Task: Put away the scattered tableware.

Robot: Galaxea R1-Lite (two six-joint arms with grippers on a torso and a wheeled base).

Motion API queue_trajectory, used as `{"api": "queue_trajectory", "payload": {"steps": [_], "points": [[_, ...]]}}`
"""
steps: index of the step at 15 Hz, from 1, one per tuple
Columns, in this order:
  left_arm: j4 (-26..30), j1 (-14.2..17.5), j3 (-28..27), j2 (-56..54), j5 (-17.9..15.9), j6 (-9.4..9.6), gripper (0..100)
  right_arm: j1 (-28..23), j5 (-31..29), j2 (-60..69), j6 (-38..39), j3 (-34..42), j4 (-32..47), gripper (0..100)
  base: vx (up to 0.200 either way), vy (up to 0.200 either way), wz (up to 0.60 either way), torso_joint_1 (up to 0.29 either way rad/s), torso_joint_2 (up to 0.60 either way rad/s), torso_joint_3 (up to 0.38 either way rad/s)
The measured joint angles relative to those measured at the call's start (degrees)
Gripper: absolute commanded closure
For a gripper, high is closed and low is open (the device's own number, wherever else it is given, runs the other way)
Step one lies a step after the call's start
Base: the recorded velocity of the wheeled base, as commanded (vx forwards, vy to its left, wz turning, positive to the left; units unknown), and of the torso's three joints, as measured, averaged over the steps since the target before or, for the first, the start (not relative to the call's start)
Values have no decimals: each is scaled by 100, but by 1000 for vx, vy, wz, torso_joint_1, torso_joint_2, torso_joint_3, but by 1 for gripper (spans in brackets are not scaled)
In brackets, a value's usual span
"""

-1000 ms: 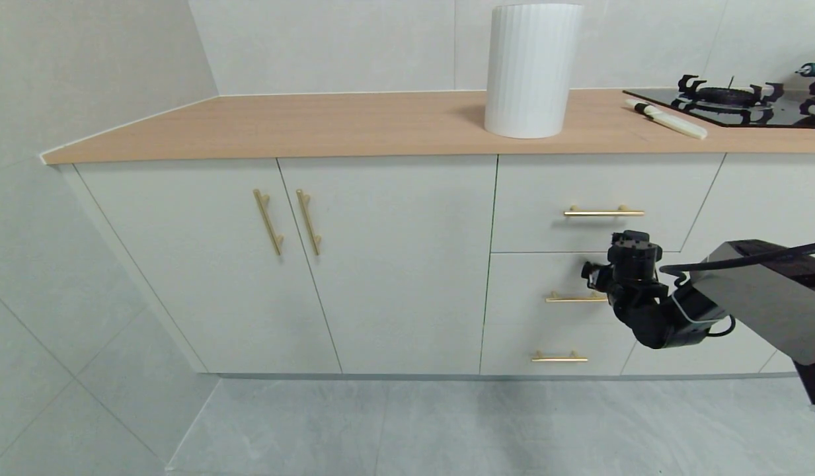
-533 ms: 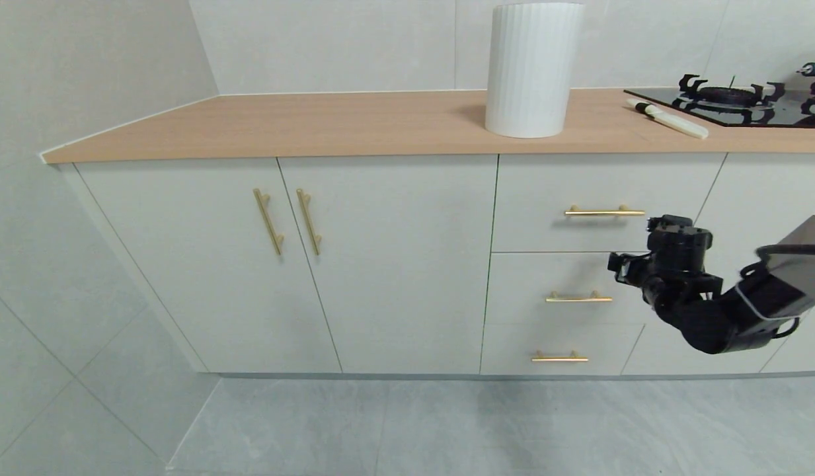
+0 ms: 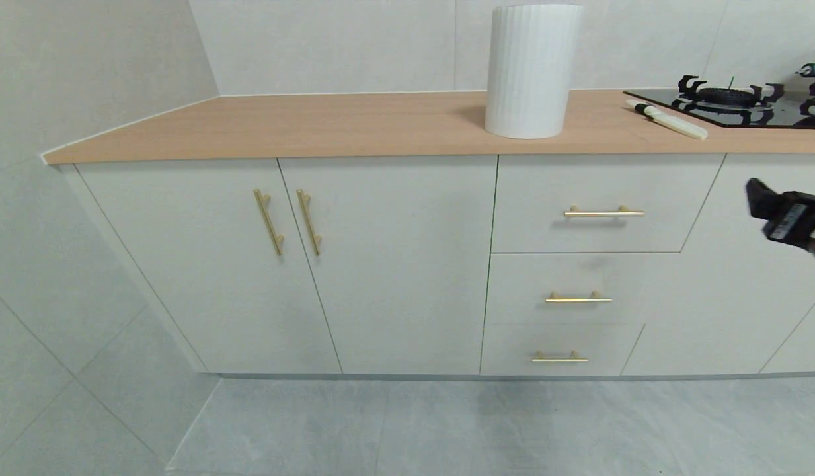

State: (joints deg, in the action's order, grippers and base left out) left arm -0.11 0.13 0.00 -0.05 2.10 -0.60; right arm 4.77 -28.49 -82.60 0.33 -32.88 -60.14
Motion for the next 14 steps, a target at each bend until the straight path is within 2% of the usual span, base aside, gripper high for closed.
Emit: {"api": "queue_trajectory", "payload": {"steps": [2, 4, 11, 14], "points": [[0, 2, -2, 0, 0, 0, 0, -245, -5, 1263, -273, 606, 235, 0, 0, 0, 0, 0, 0, 0], [0, 5, -2, 0, 0, 0, 0, -482, 9, 2580, -438, 1103, 925, 0, 0, 0, 0, 0, 0, 0], [0, 7, 0, 0, 1, 0, 0, -768, 701, 6847, -618, 1687, 5470, 0, 0, 0, 0, 0, 0, 0], [0, 2, 0, 0, 0, 0, 0, -751, 991, 7558, -522, 2158, 5439, 0, 0, 0, 0, 0, 0, 0]]}}
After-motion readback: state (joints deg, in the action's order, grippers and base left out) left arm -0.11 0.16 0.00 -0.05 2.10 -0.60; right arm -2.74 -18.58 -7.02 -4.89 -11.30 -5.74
